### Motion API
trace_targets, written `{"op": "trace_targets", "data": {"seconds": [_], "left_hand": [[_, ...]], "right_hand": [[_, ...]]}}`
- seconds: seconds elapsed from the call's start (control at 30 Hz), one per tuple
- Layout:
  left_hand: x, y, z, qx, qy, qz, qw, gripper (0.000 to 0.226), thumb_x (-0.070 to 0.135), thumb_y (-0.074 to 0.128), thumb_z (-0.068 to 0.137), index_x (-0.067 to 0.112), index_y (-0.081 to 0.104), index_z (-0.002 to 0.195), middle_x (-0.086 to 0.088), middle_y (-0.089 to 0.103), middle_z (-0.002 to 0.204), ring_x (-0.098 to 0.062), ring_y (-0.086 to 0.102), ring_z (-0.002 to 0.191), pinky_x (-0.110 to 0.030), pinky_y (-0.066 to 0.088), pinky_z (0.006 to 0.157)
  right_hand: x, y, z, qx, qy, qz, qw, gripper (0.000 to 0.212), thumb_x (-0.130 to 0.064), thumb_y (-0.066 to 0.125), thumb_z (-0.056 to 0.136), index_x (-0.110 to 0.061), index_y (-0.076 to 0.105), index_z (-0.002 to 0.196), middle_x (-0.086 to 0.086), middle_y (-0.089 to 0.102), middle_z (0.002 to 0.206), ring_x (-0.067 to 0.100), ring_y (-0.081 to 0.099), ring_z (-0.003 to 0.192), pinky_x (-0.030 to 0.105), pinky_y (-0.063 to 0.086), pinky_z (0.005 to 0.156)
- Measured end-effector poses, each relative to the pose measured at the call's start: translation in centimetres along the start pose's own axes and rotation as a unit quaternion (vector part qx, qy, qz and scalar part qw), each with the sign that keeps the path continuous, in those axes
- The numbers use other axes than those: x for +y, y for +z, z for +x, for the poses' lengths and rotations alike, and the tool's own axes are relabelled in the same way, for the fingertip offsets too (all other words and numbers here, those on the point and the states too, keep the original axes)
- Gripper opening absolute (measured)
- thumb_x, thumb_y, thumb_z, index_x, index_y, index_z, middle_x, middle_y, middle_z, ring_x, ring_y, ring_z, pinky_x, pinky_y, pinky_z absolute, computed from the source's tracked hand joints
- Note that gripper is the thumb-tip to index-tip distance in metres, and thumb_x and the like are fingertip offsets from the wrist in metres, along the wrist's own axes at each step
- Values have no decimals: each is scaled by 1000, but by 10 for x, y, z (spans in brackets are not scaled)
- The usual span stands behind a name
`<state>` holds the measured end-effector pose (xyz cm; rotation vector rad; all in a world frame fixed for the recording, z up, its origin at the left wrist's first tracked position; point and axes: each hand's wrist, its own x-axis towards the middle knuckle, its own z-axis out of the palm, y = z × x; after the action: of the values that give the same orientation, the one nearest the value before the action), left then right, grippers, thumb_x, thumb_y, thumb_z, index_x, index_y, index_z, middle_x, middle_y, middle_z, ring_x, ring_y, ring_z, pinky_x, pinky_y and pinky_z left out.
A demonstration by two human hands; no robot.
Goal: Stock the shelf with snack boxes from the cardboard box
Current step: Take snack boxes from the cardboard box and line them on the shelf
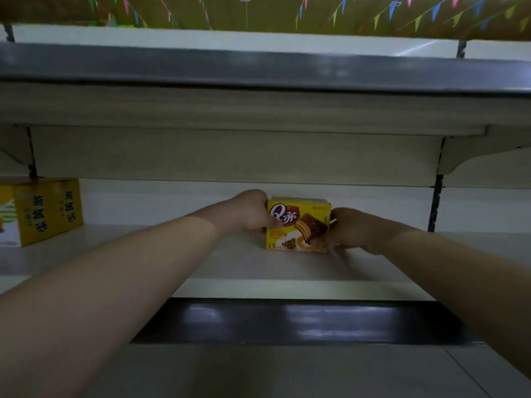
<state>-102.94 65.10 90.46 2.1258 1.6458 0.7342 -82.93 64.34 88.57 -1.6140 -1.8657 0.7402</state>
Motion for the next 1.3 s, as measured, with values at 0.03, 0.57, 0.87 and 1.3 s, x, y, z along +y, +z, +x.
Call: {"op": "trace_targets", "data": {"seconds": [0.03,0.57,0.87,1.3], "left_hand": [[1,2,7,8,-3,26,1000,43,26,77,82,-3,62,110,-17,67,109,-30,66,100,-44,55,88],[-23,6,58,46,29,155,986,42,35,78,79,2,65,101,-3,56,87,-17,55,83,-23,39,68],[-4,3,35,31,-24,206,978,42,31,69,88,-6,64,107,-17,65,91,-30,63,102,-26,43,63],[-32,-41,-77,74,27,196,977,10,6,66,83,13,73,86,-6,74,82,-19,71,77,-31,58,76]], "right_hand": [[-1,0,6,3,-3,-5,1000,37,-16,83,73,-8,65,104,12,67,112,28,62,107,41,50,98],[-10,0,70,3,0,-84,996,48,-14,85,70,5,64,110,22,70,97,33,70,87,43,58,82],[-10,-4,56,32,26,-158,987,30,-22,81,74,-4,57,69,3,60,49,11,56,43,20,45,47],[-99,53,-57,74,20,-289,954,25,-23,56,89,-14,58,65,-1,60,61,15,52,50,20,41,46]]}}
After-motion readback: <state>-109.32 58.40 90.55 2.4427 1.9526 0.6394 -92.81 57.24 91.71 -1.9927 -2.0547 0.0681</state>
